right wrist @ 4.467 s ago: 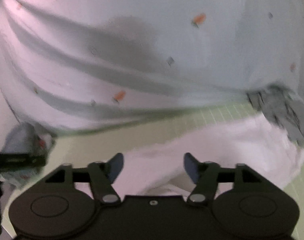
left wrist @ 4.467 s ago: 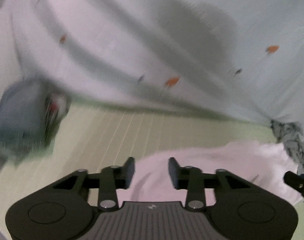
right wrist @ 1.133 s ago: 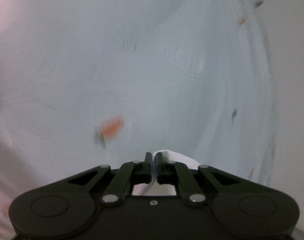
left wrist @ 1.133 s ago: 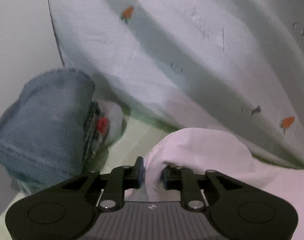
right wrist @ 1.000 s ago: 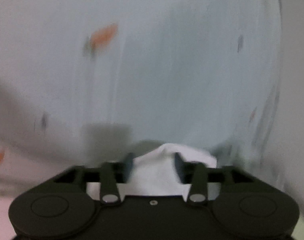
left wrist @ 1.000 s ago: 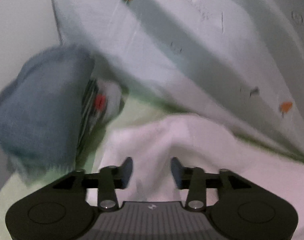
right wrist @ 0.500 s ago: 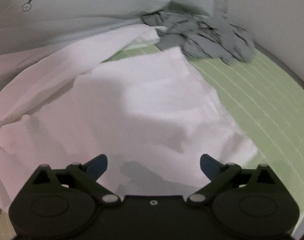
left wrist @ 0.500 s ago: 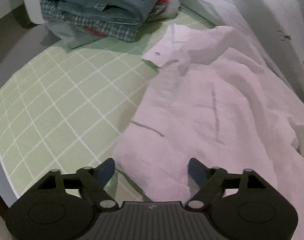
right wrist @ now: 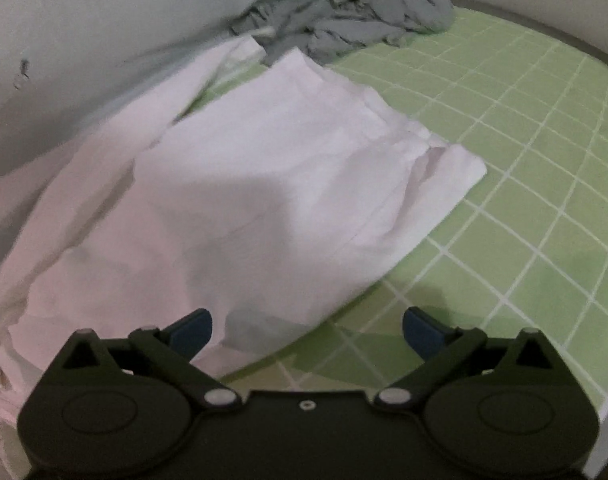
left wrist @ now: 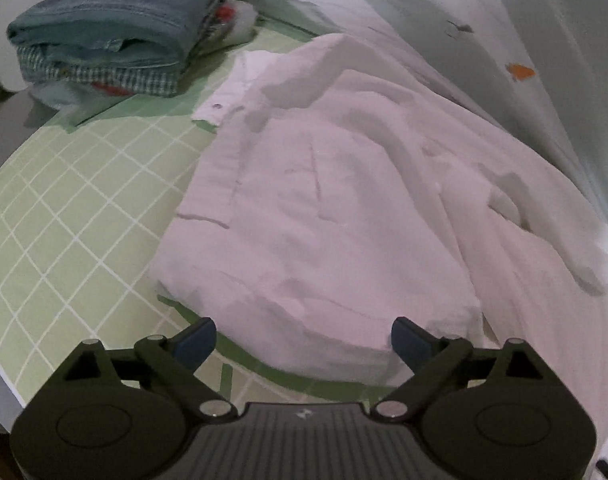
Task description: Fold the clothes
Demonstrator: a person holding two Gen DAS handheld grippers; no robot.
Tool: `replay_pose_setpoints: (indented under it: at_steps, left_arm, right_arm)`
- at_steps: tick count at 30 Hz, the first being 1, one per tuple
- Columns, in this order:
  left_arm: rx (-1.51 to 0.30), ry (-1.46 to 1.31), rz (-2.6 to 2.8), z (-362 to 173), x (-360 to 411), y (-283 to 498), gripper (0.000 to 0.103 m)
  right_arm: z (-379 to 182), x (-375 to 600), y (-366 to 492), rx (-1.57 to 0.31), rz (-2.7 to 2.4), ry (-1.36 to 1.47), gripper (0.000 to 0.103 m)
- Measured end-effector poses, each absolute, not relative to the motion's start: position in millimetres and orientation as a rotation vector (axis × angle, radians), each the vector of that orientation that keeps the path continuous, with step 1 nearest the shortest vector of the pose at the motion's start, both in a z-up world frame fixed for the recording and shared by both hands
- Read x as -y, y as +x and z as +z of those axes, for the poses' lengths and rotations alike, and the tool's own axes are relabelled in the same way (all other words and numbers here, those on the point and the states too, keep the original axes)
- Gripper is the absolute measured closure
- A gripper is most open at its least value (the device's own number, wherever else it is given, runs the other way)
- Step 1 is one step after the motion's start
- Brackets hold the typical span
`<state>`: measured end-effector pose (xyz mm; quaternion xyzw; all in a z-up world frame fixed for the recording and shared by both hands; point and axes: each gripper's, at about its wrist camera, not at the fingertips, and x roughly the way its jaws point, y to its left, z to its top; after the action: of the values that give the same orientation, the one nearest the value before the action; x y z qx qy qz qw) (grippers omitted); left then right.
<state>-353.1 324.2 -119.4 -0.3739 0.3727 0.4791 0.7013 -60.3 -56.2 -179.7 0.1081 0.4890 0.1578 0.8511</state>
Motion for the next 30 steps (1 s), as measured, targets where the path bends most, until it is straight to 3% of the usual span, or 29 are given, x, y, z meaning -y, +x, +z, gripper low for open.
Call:
replay_pose_setpoints:
  at_steps: [12,16,22,24,28,30]
  left_arm:
    - [-0.778,-1.003,1.100,-133,-325,-370,0.008]
    - [-0.704,-1.132,1.120,-144,-344,-384,0.008]
    - [-0.673,-1.239,1.104,-161,-363,-383,0.008]
    - [-0.666,-1.263,1.095,-165,-369,-381,0.008]
    - [-0.633,-1.324,1.106,-172,-378,-388,0.008]
    - [-0.607,-1.358,1.108,-175,-380,-394,0.010]
  right_arm:
    - [-201,89,-32,-1.044,0.363,0.850,0.001]
    - [-208,83,-26,-1.065,0.363,0.981,0.006]
    - [-222,75,-26,-1.092,0.341,1.132,0.027]
    - [-227,74,-28,-1.105,0.314,1.167,0.048]
    - [-234,78,-30,-1.135,0.258,1.198,0.071]
    - [-231,80,-31,-1.146,0.235,1.147,0.088]
